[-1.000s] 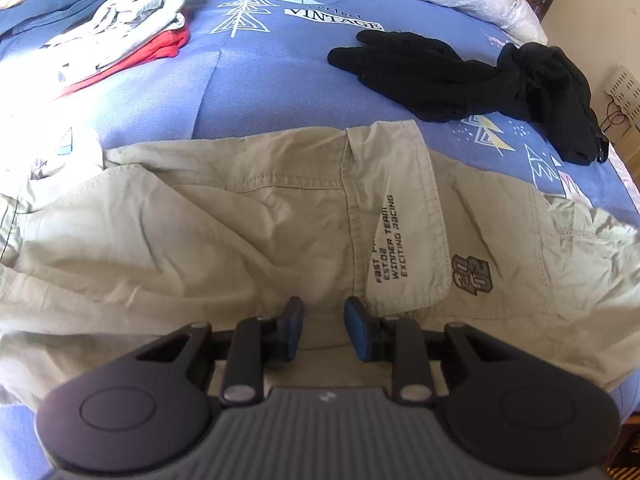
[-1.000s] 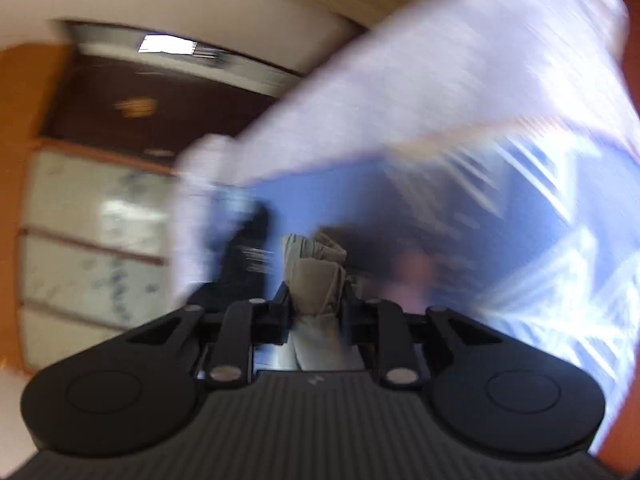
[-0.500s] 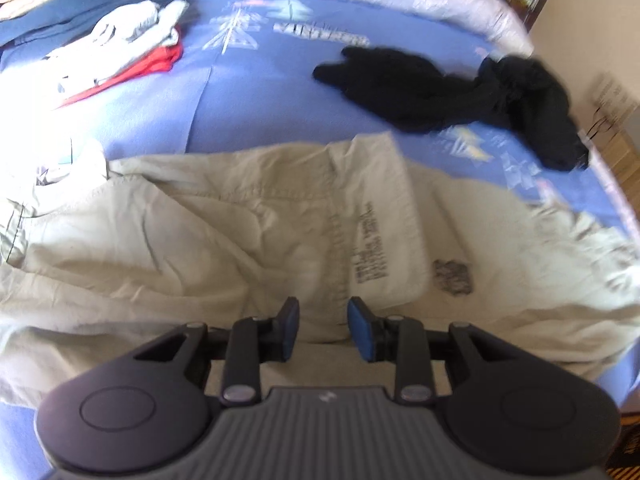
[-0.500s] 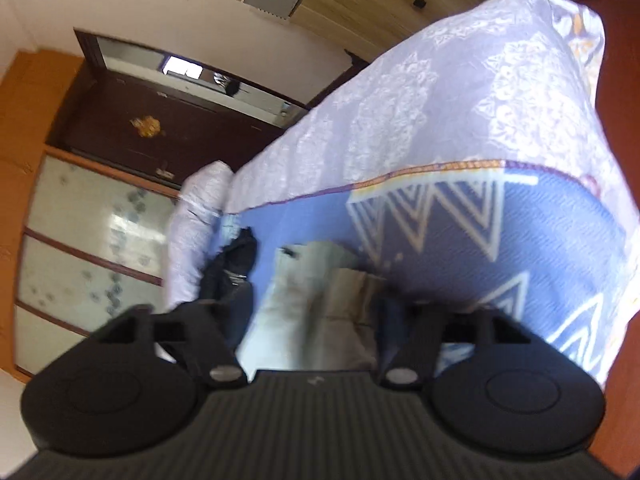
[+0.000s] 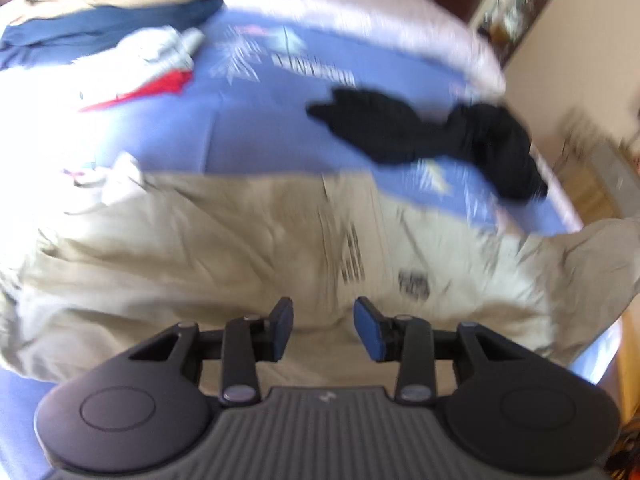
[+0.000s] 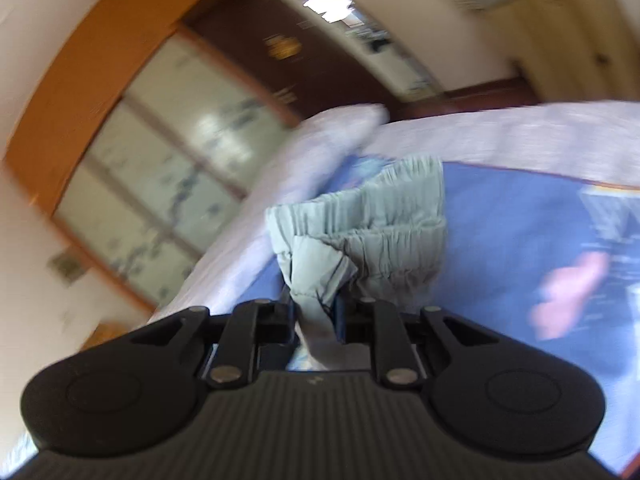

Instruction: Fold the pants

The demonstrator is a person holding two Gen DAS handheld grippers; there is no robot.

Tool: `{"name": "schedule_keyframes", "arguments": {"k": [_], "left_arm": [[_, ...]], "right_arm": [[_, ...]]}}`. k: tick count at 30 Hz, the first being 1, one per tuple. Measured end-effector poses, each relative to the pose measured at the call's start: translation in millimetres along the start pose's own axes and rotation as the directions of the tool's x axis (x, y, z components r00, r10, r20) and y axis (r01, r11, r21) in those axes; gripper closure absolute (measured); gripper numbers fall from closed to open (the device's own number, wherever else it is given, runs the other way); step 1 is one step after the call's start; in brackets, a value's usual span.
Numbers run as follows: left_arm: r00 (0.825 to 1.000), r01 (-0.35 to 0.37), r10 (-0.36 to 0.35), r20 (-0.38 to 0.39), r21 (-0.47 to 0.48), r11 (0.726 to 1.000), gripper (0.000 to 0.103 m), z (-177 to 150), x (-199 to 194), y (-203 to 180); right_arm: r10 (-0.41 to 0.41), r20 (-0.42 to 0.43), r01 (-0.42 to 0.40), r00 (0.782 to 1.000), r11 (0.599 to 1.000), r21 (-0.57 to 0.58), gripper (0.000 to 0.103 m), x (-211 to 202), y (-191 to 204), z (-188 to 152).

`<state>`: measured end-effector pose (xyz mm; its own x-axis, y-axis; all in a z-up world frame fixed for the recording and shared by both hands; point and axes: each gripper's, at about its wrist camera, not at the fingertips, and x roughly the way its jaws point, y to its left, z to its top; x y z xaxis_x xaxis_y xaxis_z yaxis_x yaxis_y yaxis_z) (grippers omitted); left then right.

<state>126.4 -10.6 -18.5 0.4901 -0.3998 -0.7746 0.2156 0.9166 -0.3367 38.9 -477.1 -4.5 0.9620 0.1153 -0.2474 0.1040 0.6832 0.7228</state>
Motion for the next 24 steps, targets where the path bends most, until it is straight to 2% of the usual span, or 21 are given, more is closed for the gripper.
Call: {"name": "schedule_keyframes", "arguments": {"k": [3,5,6,9,10,11,12,13,15,16,17,19,22,24], "left_arm": [[0.999,0.026,-0.024,0.042,-0.059,0.998,0.065,-2,-17,20],[0.999,0.024,-0.02,0.048,-0.093,0.995,0.065,-4,-22,36],[0.999,0.018,-0.014,0.044,-0.106,0.994,0.065,-7,-22,42],[1.0,-0.008,0.01,0.009,-0.152,0.988,0.065,-14,-19,61],[1.0,-0.01,0.011,0.0,-0.163,0.987,0.065,-16,-19,66],[1.0,-0.011,0.01,-0.005,-0.172,0.985,0.065,-17,-19,68],[1.0,-0.004,0.004,-0.003,-0.178,0.984,0.065,-17,-20,71],[1.0,0.005,-0.005,0.005,-0.175,0.985,0.065,-16,-22,71],[1.0,0.024,-0.021,0.023,-0.159,0.987,0.065,-12,-21,69],[0.999,0.035,-0.03,0.029,-0.154,0.988,0.065,-9,-19,66],[0.999,0.049,-0.045,0.032,-0.151,0.987,0.065,-5,-16,61],[0.996,0.086,-0.082,0.038,-0.139,0.987,0.065,1,-8,47],[0.989,0.144,-0.14,0.044,-0.107,0.984,0.065,10,3,19],[0.984,0.176,-0.174,0.037,-0.073,0.982,0.065,16,14,-4]], "right_arm": [[0.114,-0.143,-0.131,0.983,0.984,-0.121,0.082,40,63,-45],[0.154,-0.266,-0.206,0.952,0.962,-0.181,0.082,71,95,-87],[0.146,-0.329,-0.218,0.933,0.957,-0.194,0.081,88,105,-111],[0.03,-0.486,-0.166,0.874,0.956,-0.24,0.077,136,109,-189],[-0.037,-0.543,-0.14,0.839,0.949,-0.281,0.071,148,105,-213],[-0.097,-0.579,-0.118,0.81,0.939,-0.323,0.071,156,102,-226],[-0.098,-0.578,-0.118,0.81,0.939,-0.324,0.071,150,100,-229],[-0.058,-0.569,-0.127,0.82,0.952,-0.28,0.071,139,96,-219],[0.012,-0.55,-0.14,0.835,0.972,-0.19,0.062,115,91,-190],[0.043,-0.523,-0.149,0.851,0.976,-0.161,0.047,101,85,-174],[0.079,-0.482,-0.162,0.873,0.978,-0.134,0.037,79,81,-158],[0.115,-0.431,-0.169,0.895,0.982,-0.088,0.037,53,69,-131],[0.067,-0.322,-0.094,0.944,0.993,-0.068,0.039,26,45,-101],[0.002,-0.263,-0.021,0.965,0.997,-0.071,0.056,16,28,-88]]}}
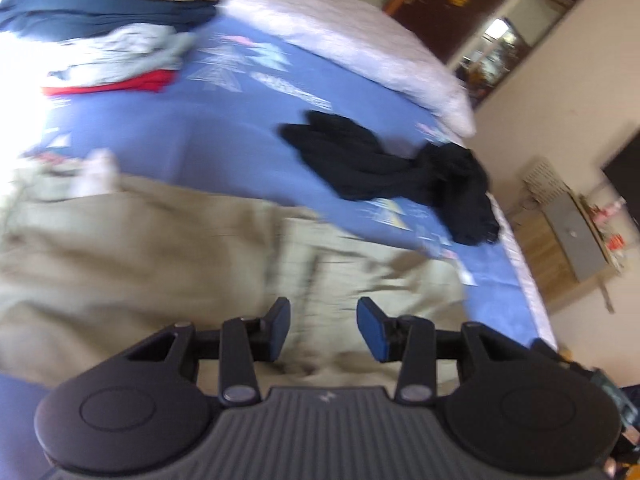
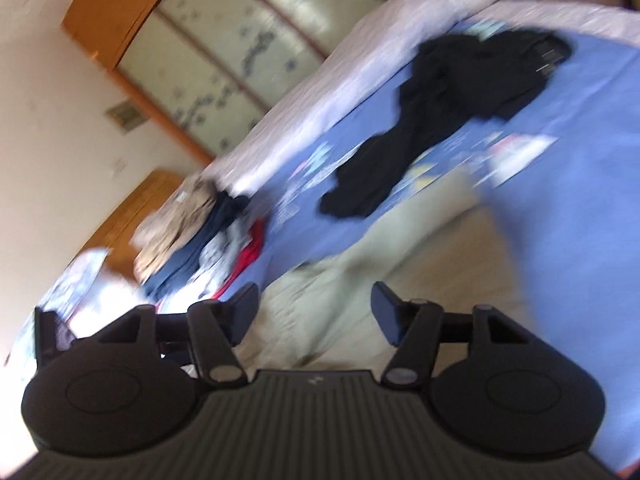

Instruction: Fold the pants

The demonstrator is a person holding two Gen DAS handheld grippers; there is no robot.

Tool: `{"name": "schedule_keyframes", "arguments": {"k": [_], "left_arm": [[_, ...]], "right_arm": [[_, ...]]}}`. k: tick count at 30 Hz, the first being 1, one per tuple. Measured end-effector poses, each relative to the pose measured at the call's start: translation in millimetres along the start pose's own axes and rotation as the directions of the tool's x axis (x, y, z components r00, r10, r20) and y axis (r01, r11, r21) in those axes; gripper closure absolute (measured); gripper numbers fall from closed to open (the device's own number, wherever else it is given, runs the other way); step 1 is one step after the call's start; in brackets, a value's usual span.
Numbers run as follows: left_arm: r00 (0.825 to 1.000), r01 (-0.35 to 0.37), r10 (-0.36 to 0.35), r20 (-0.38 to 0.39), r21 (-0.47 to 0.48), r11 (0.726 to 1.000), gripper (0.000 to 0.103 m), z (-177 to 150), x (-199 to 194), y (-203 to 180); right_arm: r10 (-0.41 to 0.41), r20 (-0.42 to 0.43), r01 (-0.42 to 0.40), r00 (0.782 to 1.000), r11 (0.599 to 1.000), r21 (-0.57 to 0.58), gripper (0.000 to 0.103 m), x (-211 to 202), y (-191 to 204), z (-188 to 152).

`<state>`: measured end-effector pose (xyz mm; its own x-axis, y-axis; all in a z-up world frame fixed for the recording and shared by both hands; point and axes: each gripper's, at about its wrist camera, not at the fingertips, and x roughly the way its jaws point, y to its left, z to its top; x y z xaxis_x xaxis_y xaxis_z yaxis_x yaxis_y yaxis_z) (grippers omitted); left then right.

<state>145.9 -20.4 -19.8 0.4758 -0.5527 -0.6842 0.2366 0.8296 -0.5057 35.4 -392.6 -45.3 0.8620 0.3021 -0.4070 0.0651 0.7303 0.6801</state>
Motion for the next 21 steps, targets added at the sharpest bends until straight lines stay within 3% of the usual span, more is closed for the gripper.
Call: {"name": "schedule_keyframes", "arguments": {"k": [1,2,5,7,8,9,10,12,15,17,19,21], "left_arm": [[1.0,0.008,-0.008,-0.004,0.023,1.0,0.065,1,9,-10],[1.0,0.012,-0.011,-0.012,0.044,0.999,0.065,3,18,-19],[0.999,-0.02,0.025,-0.038,0.105,0.994,0.065,3,53,-35],[0.984,-0.16,0.169,-0.046,0.166,0.973,0.064,-1,81,-38],[0.966,-0.232,0.249,-0.069,0.186,0.955,0.063,-2,98,-35],[0.952,-0.262,0.285,-0.108,0.186,0.947,0.066,-3,114,-26],[0.955,-0.256,0.277,-0.108,0.175,0.951,0.067,-4,123,-19],[0.952,-0.268,0.29,-0.094,0.195,0.943,0.067,-4,123,-24],[0.938,-0.305,0.335,-0.085,0.25,0.919,0.066,-8,113,-40],[0.956,-0.268,0.288,-0.061,0.228,0.936,0.066,-12,88,-39],[0.975,-0.216,0.222,-0.016,0.178,0.96,0.064,-16,51,-24],[0.98,-0.198,0.195,0.038,0.113,0.974,0.06,-27,11,-1]], "right_arm": [[-0.024,0.006,0.024,1.0,0.999,0.022,0.068,-1,-9,2],[-0.025,-0.006,0.025,1.0,0.998,0.06,0.074,2,-20,2],[-0.001,-0.069,0.009,0.998,0.994,0.112,0.076,24,-38,-12],[-0.063,-0.154,0.085,0.986,0.986,0.141,0.076,39,-54,-26],[-0.12,-0.199,0.151,0.973,0.978,0.145,0.082,46,-65,-35],[-0.148,-0.201,0.181,0.968,0.971,0.158,0.096,50,-77,-44],[-0.104,-0.169,0.14,0.98,0.966,0.216,0.103,47,-88,-49],[-0.08,-0.171,0.125,0.982,0.953,0.275,0.103,43,-92,-47],[-0.11,-0.181,0.145,0.977,0.97,0.194,0.097,40,-71,-42],[-0.082,-0.146,0.107,0.986,0.979,0.173,0.082,27,-61,-38],[-0.049,-0.095,0.06,0.994,0.991,0.117,0.08,17,-44,-37],[-0.024,-0.08,0.026,0.996,0.999,0.025,0.08,17,-22,-38]]}}
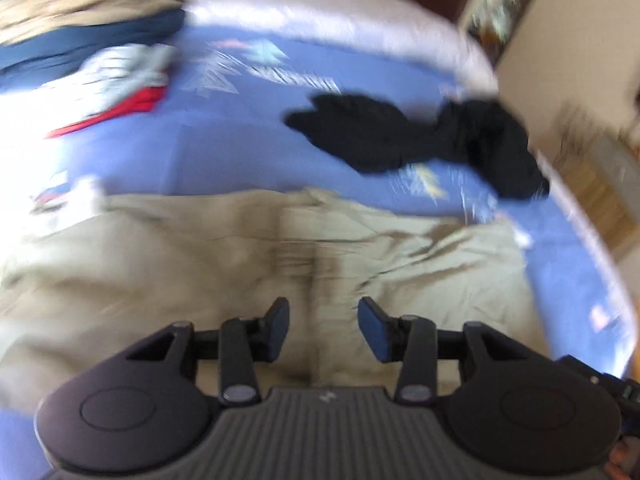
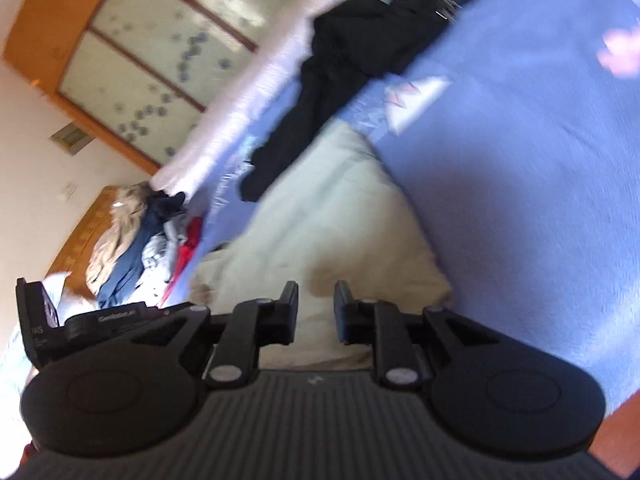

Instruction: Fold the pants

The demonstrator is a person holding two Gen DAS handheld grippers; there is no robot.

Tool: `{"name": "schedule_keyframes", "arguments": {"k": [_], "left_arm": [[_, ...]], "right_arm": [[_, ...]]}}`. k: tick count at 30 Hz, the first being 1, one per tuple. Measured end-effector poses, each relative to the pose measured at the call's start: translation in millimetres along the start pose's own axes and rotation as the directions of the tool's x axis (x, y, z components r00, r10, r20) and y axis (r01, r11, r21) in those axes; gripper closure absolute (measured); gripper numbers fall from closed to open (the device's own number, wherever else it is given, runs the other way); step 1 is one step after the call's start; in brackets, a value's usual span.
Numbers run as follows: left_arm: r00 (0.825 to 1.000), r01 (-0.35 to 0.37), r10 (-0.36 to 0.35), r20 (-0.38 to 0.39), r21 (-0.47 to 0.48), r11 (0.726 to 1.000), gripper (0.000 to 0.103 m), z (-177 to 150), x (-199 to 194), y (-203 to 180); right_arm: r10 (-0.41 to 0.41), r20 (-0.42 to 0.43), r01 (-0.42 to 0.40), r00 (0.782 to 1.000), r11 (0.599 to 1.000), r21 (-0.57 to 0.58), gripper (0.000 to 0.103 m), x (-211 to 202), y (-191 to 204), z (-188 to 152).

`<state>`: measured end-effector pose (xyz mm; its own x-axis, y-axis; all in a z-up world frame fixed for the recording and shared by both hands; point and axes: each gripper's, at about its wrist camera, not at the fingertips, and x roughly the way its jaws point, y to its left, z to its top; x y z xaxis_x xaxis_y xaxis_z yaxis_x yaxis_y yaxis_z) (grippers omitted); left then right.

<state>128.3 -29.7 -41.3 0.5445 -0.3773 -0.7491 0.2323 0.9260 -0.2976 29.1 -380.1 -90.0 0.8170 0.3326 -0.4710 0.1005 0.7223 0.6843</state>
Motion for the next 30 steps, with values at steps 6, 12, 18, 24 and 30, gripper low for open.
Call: {"name": "schedule_keyframes", "arguments": {"k": [6,12,18,24,30], "left_arm": [[0.979,-0.158,0.181,0.094,-0.213,0.964,0.042,-38,-78,100],[0.953,-0.221,0.292,0.08,-0.476,0.851,0.021,-58,-106,181],[0.981,-0.136,0.19,0.032,-0.584,0.8,0.013,-54,-75,219],[0.976,-0.131,0.209,0.058,-0.614,0.778,0.014,-56,-61,229],[0.976,-0.137,0.212,0.048,-0.622,0.771,0.085,-50,-54,227]], "right_arm": [[0.051,-0.053,-0.06,0.997,0.979,-0.194,0.079,53,72,-11],[0.033,-0.14,-0.075,0.99,0.948,-0.311,0.079,127,125,-58],[-0.097,-0.174,0.014,0.98,0.905,-0.425,0.077,152,135,-88],[-0.068,-0.078,0.02,0.995,0.866,-0.499,0.074,126,160,-85],[-0.111,-0.191,0.026,0.975,0.917,-0.397,0.072,163,136,-97]]}}
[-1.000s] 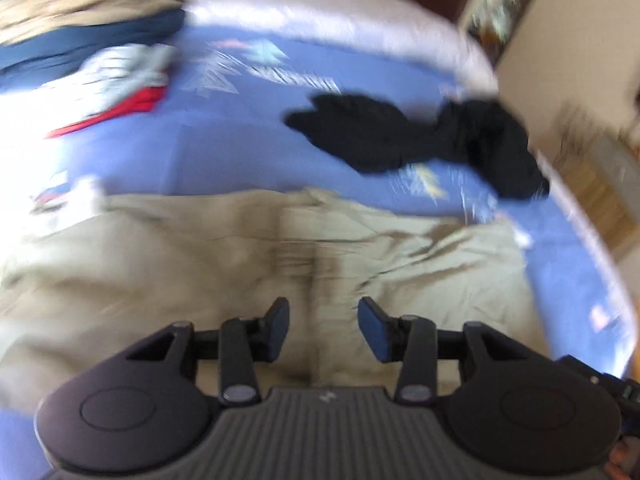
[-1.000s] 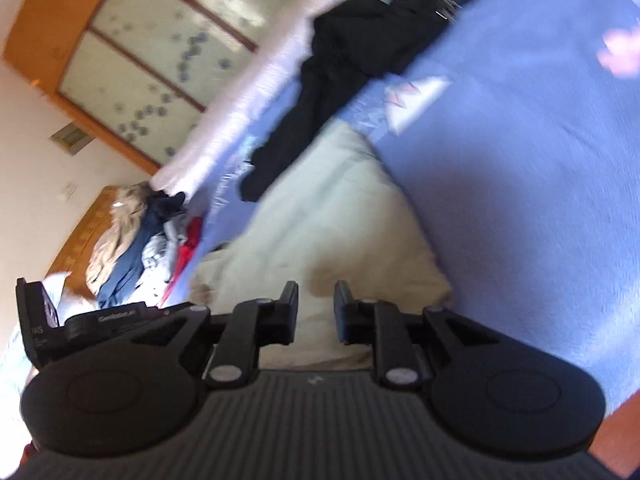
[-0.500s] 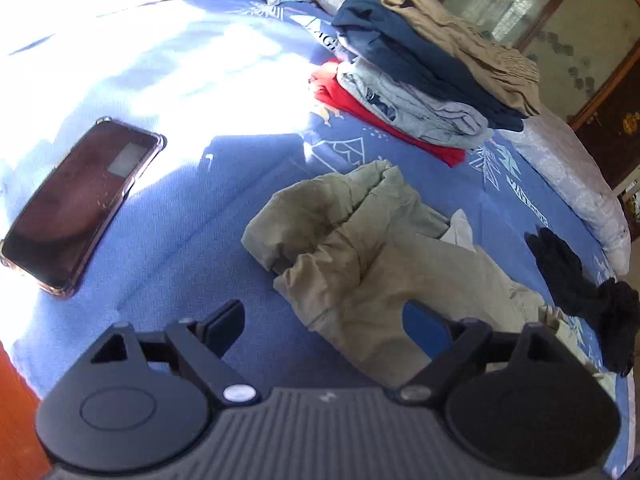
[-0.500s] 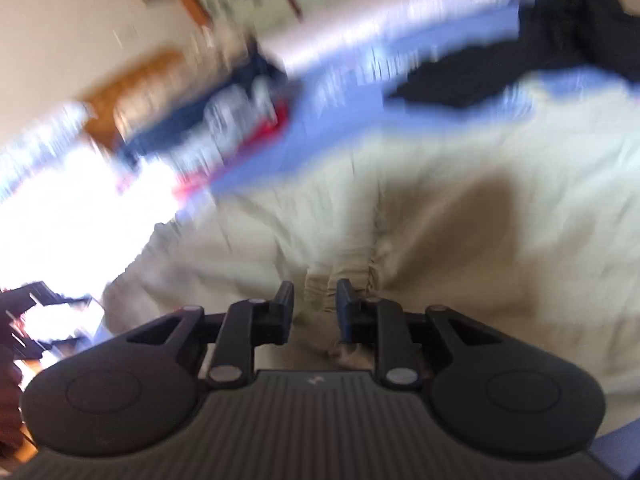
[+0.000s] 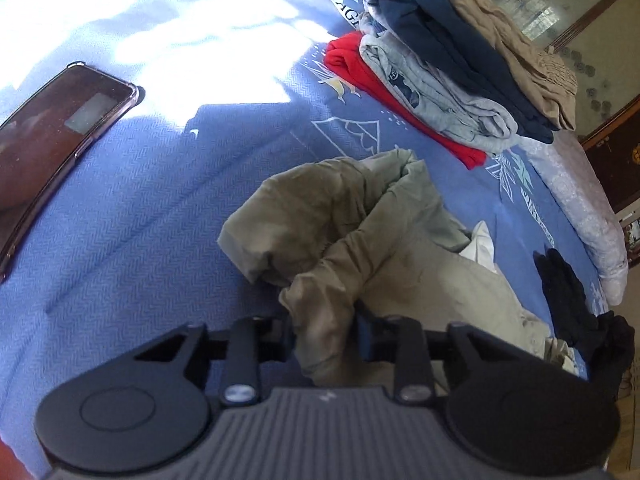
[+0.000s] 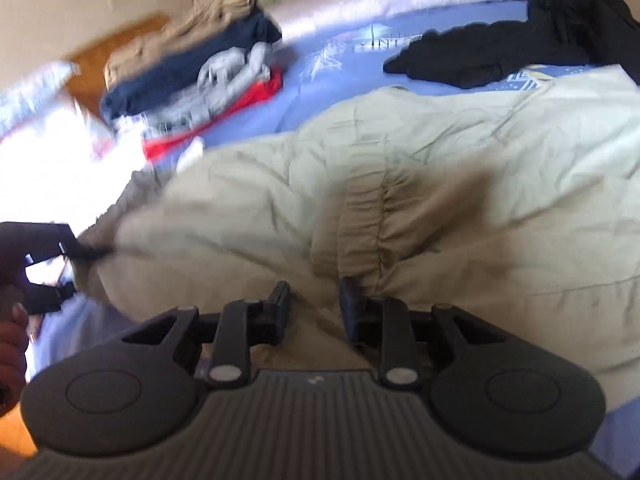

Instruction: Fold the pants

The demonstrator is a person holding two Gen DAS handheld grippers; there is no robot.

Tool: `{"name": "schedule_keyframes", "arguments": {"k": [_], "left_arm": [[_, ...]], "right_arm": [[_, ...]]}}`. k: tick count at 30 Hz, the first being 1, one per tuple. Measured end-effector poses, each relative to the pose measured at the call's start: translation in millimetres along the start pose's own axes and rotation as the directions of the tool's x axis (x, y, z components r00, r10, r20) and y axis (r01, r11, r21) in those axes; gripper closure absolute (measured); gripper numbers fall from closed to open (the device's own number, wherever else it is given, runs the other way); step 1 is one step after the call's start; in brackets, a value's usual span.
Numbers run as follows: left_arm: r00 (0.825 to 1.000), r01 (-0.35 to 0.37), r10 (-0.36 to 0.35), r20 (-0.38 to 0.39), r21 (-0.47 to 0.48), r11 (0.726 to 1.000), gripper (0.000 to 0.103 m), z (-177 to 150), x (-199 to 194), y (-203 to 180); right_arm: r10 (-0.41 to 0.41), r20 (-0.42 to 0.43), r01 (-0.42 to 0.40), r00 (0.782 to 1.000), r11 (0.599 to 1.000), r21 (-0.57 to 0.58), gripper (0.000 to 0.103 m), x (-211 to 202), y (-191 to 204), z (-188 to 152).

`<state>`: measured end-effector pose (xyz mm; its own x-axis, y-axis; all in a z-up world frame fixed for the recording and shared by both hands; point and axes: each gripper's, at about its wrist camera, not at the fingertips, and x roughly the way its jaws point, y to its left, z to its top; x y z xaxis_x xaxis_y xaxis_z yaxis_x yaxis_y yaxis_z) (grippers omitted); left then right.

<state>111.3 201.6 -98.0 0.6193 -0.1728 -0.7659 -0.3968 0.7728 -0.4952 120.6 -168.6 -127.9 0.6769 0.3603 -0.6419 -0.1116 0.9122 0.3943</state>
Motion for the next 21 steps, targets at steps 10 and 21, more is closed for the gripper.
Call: {"name": "schedule_keyframes", "arguments": {"k": [10,21], "left_arm": [[0.97,0.084,-0.135,0.201,0.244,0.966,0.088,-15,-71,-58],[0.924,0.187,-0.365,0.116,0.694,0.695,0.088,-111,-94,-221]], "right_arm": [[0.032,-0.028,-0.032,0.999,0.999,0.005,0.069,6,-6,7],[0.047,0.208,-0.115,0.977,0.938,0.327,0.068,-105,-94,24]]}}
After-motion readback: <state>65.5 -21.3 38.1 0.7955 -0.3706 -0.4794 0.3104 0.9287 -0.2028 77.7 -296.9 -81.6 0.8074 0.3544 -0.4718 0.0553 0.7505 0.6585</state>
